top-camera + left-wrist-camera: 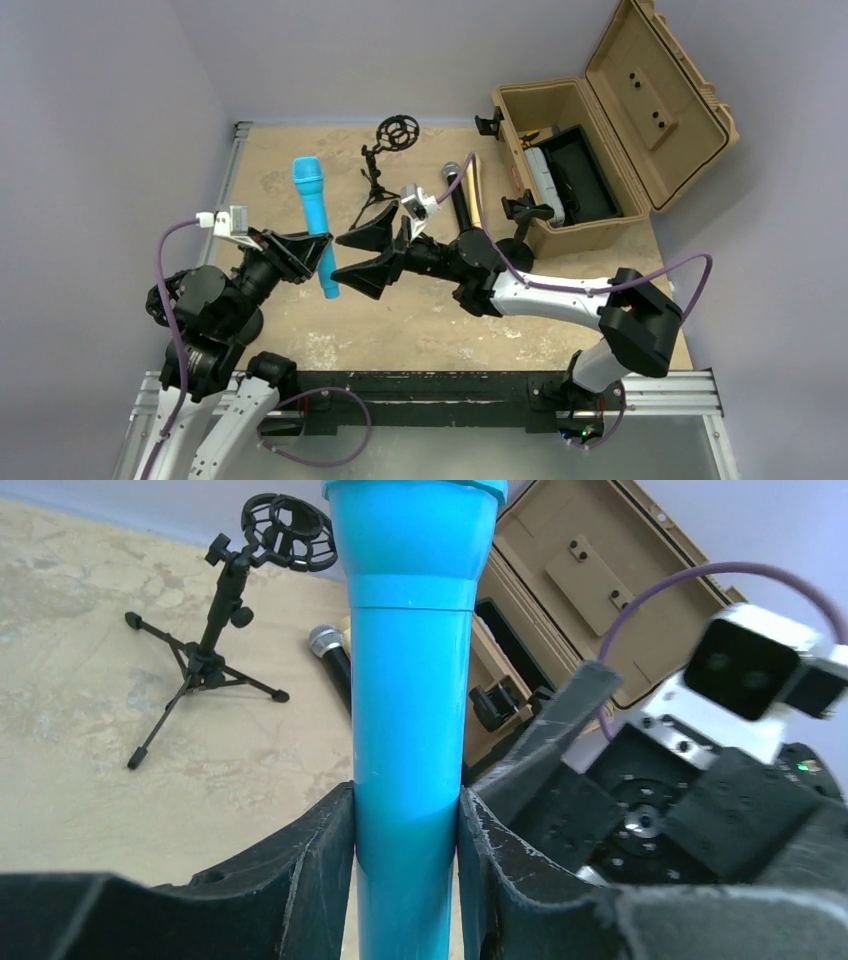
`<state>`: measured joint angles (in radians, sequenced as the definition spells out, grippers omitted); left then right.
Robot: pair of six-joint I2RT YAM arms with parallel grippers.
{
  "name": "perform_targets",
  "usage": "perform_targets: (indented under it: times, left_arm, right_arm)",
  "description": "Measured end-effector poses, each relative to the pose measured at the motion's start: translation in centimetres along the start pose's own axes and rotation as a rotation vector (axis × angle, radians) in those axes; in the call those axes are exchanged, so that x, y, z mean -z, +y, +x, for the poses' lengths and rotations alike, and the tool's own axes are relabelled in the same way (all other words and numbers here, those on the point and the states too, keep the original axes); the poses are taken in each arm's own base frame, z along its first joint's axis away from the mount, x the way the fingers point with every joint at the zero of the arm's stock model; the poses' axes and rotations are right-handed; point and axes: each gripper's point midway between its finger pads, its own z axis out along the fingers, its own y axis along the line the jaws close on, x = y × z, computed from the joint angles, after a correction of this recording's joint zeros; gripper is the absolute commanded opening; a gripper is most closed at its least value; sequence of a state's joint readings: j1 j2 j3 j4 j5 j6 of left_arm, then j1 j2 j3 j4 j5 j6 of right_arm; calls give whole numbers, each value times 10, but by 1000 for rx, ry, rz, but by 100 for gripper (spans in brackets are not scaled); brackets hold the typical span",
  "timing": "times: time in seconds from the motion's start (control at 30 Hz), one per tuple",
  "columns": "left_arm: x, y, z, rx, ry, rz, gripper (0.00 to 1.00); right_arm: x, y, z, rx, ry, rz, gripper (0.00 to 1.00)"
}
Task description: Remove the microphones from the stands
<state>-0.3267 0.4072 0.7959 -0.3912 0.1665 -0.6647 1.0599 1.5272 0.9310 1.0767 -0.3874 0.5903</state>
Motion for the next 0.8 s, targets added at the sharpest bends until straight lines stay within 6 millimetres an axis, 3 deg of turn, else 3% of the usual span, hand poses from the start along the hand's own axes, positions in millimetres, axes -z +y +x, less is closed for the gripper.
perform_targets:
  times: [0.3, 0.53, 0.6, 0.73, 0.77, 0.8]
  left_arm:
    - [9, 0, -12, -29, -64, -11, 0]
    - [0, 1, 3, 27, -32, 23, 0]
    - [-3, 3, 11, 46, -10, 27, 0]
    - [-5, 3, 18, 72, 8, 37, 0]
    - [-5, 0, 16, 66, 0, 54, 0]
    - [-4, -1, 14, 56, -10, 59, 10]
  right_arm:
    - [7, -41, 69, -90, 157, 106, 79]
    - [-9, -33, 76, -106, 166, 76, 73]
    - [-9, -32, 77, -115, 166, 77, 60]
    - [-10, -35, 76, -133, 157, 96, 0]
    - [-9, -40, 76, -154, 157, 123, 0]
    - [-7, -42, 76, -157, 160, 124, 0]
